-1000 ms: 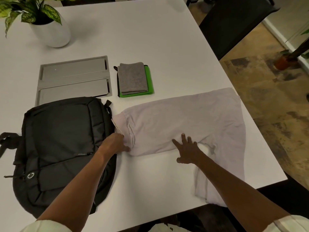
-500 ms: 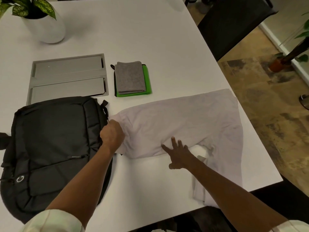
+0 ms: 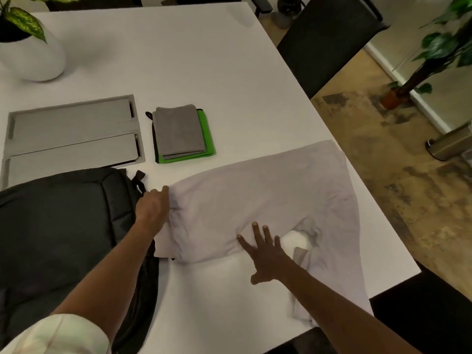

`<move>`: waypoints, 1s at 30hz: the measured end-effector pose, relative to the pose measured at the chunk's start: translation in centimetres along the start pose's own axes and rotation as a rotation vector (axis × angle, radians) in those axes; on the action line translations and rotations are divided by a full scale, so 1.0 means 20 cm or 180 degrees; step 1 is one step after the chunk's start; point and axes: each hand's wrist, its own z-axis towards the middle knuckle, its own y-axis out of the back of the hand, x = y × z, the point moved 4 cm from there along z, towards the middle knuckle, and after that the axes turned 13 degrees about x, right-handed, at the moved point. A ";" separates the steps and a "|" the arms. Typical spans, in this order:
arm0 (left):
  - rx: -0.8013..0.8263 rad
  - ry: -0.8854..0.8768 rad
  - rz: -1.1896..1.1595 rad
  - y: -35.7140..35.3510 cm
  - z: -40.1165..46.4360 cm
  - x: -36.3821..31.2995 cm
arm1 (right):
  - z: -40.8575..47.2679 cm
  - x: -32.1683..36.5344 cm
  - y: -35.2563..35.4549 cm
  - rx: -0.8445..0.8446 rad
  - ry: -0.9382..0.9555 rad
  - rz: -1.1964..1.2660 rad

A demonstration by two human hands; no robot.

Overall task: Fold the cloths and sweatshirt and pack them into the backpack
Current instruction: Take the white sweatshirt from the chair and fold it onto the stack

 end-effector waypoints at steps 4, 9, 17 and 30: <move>-0.0246 0.0112 -0.0239 0.03 0.01 0.01 | 0.03 -0.01 -0.03 0.0033 0.0117 0.0171; -0.0713 0.0252 -0.0307 0.05 0.01 0.00 | 0.06 -0.02 -0.02 0.0094 0.0087 0.0269; 0.0203 -0.0739 -0.0581 -0.40 -0.20 -0.31 | 0.03 -0.02 -0.06 -0.0529 0.0202 0.0317; 0.0190 -0.0690 -0.1286 -0.26 -0.39 -0.66 | -0.29 -0.41 -0.17 -0.1871 -0.0908 0.1155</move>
